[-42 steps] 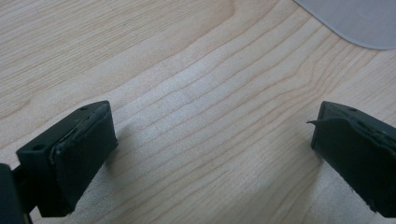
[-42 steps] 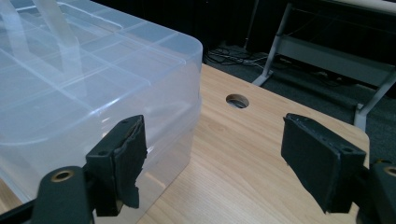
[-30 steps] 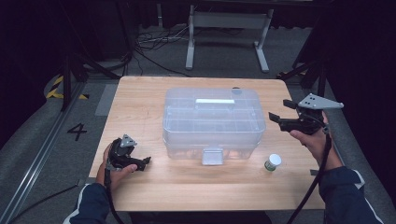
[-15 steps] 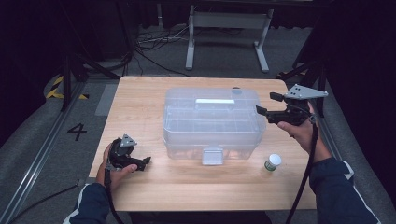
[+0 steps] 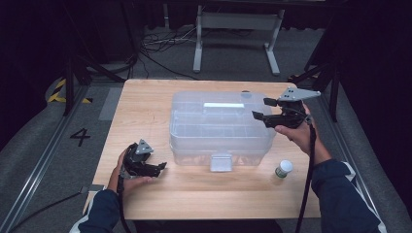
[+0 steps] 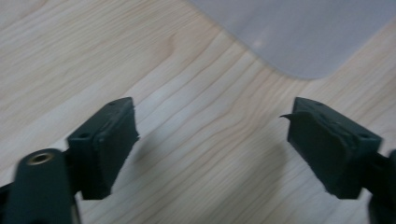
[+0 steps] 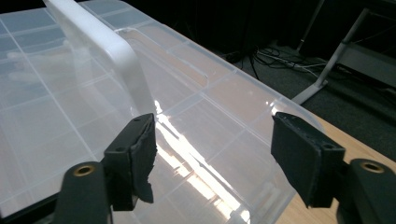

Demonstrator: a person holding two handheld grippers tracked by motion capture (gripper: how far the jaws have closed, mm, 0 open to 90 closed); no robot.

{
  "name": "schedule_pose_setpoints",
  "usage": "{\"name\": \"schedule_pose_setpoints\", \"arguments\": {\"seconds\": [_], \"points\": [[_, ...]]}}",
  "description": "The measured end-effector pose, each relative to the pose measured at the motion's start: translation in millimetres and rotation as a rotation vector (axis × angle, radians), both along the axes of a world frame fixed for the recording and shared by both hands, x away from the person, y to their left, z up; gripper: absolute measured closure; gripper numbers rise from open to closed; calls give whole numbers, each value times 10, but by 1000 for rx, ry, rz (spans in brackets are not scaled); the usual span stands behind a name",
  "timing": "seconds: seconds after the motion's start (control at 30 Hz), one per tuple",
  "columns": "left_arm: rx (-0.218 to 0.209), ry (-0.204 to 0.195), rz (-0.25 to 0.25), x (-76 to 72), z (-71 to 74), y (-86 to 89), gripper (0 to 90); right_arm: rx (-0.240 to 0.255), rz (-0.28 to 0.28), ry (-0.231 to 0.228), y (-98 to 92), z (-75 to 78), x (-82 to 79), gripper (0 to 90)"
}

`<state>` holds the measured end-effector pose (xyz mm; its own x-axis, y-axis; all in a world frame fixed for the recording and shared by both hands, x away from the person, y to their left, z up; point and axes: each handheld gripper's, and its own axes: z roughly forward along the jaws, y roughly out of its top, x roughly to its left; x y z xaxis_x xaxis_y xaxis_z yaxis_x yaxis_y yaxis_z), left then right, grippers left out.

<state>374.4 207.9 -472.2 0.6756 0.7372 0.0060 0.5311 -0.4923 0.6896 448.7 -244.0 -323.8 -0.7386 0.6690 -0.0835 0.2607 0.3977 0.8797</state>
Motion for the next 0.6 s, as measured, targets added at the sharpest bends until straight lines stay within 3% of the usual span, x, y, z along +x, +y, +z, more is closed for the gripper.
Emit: {"name": "schedule_pose_setpoints", "arguments": {"seconds": [0.17,0.37,0.6], "points": [[16,-33,-48,-4,38,-186,198,-11,-36,13,-59,-49,20,279],[15,-58,-61,32,73,-255,176,17,-87,27,-189,-70,58,249],[-9,-81,-95,18,115,-327,186,-30,-37,6,4,5,60,299]]}}
